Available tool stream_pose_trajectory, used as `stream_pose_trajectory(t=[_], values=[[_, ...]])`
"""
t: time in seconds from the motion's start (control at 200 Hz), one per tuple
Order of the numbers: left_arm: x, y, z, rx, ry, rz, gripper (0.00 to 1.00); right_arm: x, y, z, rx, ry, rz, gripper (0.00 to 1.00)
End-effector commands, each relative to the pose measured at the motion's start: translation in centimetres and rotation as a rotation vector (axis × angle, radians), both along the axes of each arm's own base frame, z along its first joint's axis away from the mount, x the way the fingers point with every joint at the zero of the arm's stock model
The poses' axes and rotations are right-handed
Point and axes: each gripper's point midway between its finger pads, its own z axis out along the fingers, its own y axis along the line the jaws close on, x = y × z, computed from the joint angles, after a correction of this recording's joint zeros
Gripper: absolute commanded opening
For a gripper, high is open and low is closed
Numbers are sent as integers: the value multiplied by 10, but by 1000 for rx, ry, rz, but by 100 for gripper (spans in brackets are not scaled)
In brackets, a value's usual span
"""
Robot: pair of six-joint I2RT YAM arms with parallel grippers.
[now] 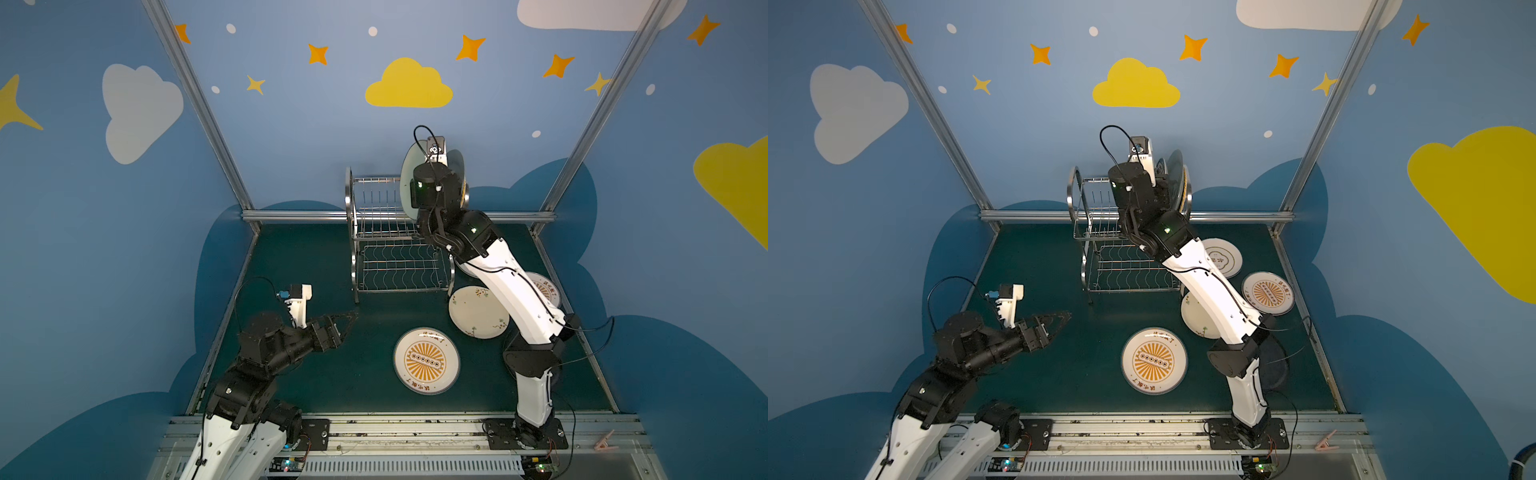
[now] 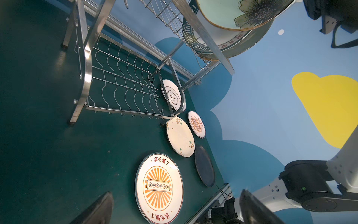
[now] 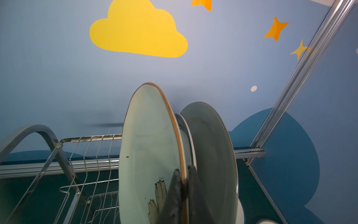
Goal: Load plates into a dish rack
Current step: Place the plate on the dish rack.
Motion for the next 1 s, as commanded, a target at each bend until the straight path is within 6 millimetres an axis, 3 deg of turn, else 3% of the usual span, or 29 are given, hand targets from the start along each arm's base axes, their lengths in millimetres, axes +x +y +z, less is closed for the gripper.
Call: stream_pose_trajectory(t=[0.0, 0.996], values=[[0, -2, 4, -15, -16, -15, 100, -6, -23, 54, 125, -163, -81, 0], [3, 1, 4, -21, -14, 7, 100, 30, -3, 19, -118, -114, -139, 0]])
